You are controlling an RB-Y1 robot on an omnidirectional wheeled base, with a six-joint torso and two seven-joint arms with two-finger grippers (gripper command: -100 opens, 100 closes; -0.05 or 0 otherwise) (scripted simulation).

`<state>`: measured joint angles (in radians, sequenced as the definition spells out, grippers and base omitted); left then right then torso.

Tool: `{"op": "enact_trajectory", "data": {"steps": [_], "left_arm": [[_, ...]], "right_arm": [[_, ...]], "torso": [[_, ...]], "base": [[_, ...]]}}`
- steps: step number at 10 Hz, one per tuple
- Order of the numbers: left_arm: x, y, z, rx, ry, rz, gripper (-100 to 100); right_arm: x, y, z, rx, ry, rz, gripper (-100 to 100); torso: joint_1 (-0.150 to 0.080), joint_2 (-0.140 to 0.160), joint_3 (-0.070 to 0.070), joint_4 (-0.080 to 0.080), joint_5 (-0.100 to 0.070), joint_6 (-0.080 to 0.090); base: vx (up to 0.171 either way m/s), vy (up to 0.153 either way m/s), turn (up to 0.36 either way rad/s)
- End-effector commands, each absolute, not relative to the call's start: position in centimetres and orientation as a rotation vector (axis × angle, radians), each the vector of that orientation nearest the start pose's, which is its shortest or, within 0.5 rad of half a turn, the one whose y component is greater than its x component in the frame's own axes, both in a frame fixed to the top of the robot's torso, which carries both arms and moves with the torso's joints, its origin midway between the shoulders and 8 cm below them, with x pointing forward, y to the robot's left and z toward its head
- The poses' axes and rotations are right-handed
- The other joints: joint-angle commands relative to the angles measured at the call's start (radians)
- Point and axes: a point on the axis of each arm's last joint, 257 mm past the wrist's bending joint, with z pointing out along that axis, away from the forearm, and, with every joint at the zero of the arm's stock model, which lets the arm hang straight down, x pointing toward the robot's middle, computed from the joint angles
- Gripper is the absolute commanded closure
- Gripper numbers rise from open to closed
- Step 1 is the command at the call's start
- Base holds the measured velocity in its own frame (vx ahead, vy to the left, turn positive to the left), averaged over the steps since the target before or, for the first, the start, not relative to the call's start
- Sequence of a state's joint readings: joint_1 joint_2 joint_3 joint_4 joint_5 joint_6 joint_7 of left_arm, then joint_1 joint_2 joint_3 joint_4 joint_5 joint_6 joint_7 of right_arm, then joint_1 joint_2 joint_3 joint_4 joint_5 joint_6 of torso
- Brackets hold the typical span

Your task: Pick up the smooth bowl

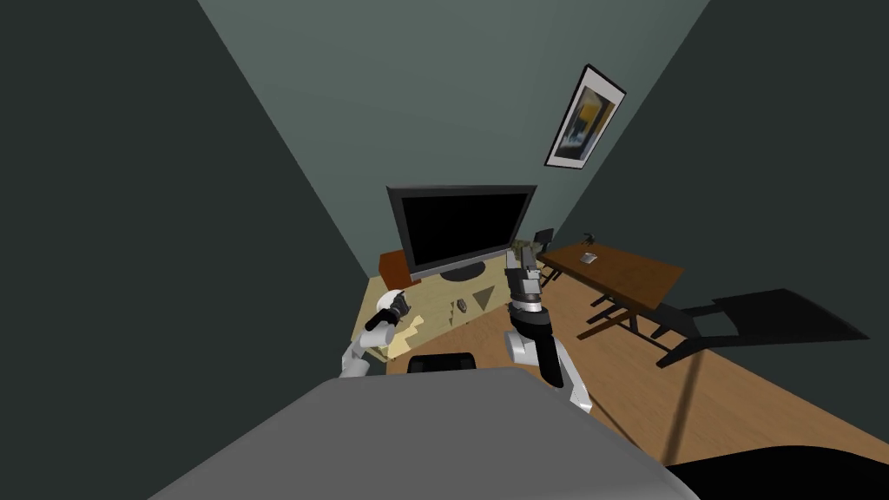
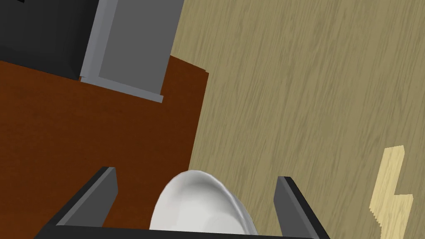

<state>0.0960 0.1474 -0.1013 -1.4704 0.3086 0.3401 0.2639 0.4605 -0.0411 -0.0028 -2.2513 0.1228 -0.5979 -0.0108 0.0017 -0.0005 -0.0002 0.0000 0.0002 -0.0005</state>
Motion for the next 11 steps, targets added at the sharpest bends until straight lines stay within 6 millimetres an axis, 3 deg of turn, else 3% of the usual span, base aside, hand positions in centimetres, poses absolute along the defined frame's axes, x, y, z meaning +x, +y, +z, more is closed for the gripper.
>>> {"op": "enact_trajectory", "data": {"steps": [1,5,11], "left_arm": [[46.7,21.9,-42.6,-2.018,1.399,-1.155,-100],[46.3,21.4,-46.1,-2.171,1.424,-1.073,-100],[46.1,20.1,-48.8,-2.339,1.419,-0.997,-100]], "right_arm": [[33.8,-25.2,4.0,0.467,0.646,1.275,0],[33.8,-25.2,4.0,0.467,0.646,1.275,0],[33.8,-25.2,4.0,0.467,0.646,1.275,0]], "torso": [[0.000,0.000,0.000,0.000,0.000,0.000],[0.001,0.000,0.000,0.000,0.000,0.000],[0.002,0.000,0.000,0.000,0.000,0.000]], "base": [[0.002,0.027,0.109],[0.007,0.036,0.114],[0.013,0.040,0.118]]}}
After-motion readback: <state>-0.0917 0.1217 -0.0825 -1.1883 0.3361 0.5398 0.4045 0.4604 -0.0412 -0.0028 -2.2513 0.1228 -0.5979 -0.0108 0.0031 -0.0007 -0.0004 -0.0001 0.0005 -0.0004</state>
